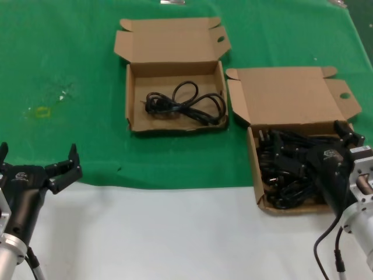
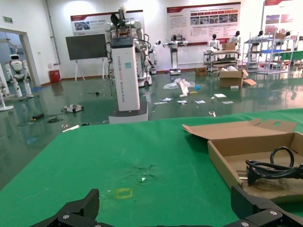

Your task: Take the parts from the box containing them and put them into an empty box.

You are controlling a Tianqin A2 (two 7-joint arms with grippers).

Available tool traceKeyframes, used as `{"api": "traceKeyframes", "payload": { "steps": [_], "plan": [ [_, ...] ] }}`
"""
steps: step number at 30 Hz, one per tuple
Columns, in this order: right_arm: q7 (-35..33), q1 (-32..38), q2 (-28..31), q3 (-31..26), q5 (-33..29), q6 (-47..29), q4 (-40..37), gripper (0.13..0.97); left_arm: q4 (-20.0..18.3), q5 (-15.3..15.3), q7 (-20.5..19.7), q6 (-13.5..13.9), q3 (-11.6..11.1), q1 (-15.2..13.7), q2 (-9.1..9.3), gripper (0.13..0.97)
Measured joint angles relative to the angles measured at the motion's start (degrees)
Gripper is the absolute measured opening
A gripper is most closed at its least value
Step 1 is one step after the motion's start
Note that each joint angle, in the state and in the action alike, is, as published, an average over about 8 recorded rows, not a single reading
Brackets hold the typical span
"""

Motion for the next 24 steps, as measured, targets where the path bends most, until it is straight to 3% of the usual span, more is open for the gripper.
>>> {"api": "traceKeyframes", "payload": {
  "steps": [24],
  "plan": [
    [0.0, 0.0, 0.0, 0.0, 0.0, 0.0, 0.0, 0.966, 0.0, 0.0, 0.0, 0.0, 0.0, 0.0, 0.0, 0.966]
  ]
}}
